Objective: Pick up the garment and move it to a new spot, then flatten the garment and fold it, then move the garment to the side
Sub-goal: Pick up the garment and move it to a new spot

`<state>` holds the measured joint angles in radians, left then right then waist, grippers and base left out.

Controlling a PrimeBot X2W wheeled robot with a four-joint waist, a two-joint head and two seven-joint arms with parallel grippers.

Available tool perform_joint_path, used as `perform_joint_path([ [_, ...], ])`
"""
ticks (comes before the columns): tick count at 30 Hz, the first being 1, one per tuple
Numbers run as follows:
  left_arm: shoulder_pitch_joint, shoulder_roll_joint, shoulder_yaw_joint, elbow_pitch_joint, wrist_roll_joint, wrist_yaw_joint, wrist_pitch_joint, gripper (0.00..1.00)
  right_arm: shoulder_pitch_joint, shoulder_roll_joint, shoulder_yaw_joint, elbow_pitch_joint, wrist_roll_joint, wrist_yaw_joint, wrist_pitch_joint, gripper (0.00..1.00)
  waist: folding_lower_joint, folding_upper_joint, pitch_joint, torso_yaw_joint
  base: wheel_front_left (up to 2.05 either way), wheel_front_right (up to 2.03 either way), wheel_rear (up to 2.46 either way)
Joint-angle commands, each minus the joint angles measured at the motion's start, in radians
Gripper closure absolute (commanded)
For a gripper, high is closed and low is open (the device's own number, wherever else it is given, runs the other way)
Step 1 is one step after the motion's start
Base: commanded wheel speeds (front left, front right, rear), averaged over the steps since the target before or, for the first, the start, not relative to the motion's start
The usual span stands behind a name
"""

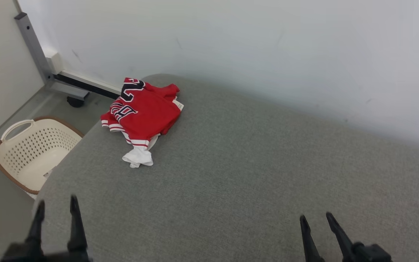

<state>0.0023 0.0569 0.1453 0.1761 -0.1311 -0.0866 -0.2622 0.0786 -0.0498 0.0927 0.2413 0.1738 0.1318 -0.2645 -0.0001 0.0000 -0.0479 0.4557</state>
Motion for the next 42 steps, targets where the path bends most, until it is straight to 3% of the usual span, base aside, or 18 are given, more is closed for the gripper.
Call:
perform_joint_path([
  [1, -0.072, 0.008, 0.015, 0.018, -0.023, -0.008, -0.001, 0.00, -0.033, -0.001, 0.010, -0.016, -0.015, -0.002, -0.002, 0.00, 0.0001, 0.0000, 0.092, -0.089, 0.00, 0.00, 0.00],
  [5, -0.258, 0.051, 0.061, 0.105, -0.072, -0.022, -0.001, 0.00, -0.110, -0.001, 0.057, -0.038, -0.043, -0.002, -0.002, 0.00, 0.0001, 0.0000, 0.192, -0.184, 0.00, 0.00, 0.00],
  [11, -0.520, 0.161, 0.072, 0.218, -0.104, -0.036, 0.010, 0.00, -0.225, -0.002, 0.096, -0.081, -0.045, -0.002, -0.002, 0.00, 0.0001, 0.0000, 0.347, -0.305, 0.00, 0.00, 0.00],
  [24, -0.896, 0.353, 0.051, 0.488, -0.182, -0.045, 0.139, 0.00, -0.370, -0.001, 0.131, -0.161, -0.026, -0.002, -0.002, 0.00, 0.0001, 0.0000, 0.537, -0.462, 0.00, 0.00, 0.00],
  [37, -1.021, 0.456, 0.078, 0.825, -0.221, -0.010, 0.269, 0.00, -0.359, -0.001, 0.121, -0.204, -0.040, -0.002, -0.002, 0.00, 0.0001, 0.0000, 0.570, -0.510, 0.00, 0.00, 0.00],
  [42, -1.027, 0.467, 0.076, 0.960, -0.230, 0.026, 0.402, 0.00, -0.364, 0.000, 0.124, -0.207, -0.046, -0.002, -0.002, 0.00, 0.0001, 0.0000, 0.573, -0.509, 0.00, 0.00, 0.00],
])
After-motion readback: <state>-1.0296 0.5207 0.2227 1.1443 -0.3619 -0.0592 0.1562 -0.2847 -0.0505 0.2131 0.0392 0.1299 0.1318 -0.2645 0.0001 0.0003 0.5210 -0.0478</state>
